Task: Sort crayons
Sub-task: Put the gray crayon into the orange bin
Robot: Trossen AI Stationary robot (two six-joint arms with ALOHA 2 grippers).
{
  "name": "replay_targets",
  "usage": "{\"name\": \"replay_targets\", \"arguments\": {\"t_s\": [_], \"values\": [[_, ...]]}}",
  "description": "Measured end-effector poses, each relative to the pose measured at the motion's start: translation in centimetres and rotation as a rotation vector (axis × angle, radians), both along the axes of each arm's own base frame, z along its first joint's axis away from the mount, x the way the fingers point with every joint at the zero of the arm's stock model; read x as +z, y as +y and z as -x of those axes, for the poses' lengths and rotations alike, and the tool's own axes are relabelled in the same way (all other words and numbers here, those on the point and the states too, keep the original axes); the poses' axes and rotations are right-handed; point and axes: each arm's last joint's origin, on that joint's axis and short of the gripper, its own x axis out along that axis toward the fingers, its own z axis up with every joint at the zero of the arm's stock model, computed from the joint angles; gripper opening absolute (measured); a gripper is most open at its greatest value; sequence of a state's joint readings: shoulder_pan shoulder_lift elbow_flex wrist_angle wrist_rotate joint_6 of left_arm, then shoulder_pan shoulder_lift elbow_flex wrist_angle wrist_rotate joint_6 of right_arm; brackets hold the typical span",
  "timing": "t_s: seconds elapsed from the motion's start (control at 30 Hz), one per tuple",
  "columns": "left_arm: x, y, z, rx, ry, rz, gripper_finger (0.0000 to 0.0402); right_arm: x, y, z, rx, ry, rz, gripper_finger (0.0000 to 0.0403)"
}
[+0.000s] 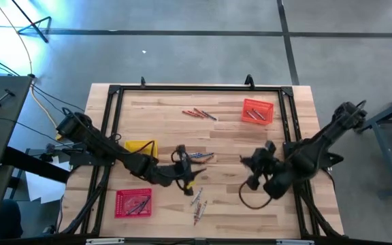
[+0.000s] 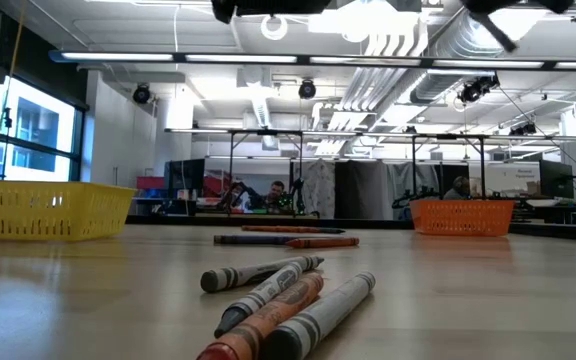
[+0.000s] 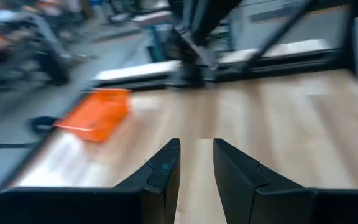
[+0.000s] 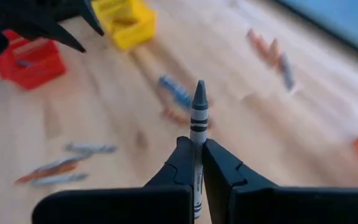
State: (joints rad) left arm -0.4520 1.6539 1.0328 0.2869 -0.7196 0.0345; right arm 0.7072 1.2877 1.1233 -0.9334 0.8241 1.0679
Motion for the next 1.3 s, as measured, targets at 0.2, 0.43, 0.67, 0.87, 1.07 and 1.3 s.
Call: {"name": "replay_targets", "arguments": {"t_s": [0.2, 0.43, 0.67, 0.87, 1.07, 1.3], "values": [[1.8, 3.6, -0.3, 0.179, -0.051, -0.034, 0.0083, 1.2, -3.4, -0.9, -0.036, 0.020, 0.153, 0.0001], [2.6, 8.2, -1.7, 0.140, -0.085, 0.006, 0.0083, 1.8, -6.8, -2.5, -0.045, 0.081, 0.270, 0.0001], [2.7, 11.1, -2.3, 0.080, -0.090, 0.041, 0.0083, 2.4, -9.3, -4.0, 0.019, 0.131, 0.369, 0.0001], [2.7, 11.4, -2.3, 0.082, -0.079, 0.010, 0.0083, 1.9, -13.3, -3.9, -0.115, 0.257, 0.388, 0.0001], [2.7, 11.4, -2.3, 0.067, -0.044, -0.096, 0.0083, 1.6, -17.7, -3.2, -0.291, 0.338, 0.345, 0.0001], [2.6, 11.7, -2.2, 0.154, -0.004, -0.189, 0.0083, 0.4, -21.7, -1.9, -0.379, 0.457, 0.191, 0.0001]]}}
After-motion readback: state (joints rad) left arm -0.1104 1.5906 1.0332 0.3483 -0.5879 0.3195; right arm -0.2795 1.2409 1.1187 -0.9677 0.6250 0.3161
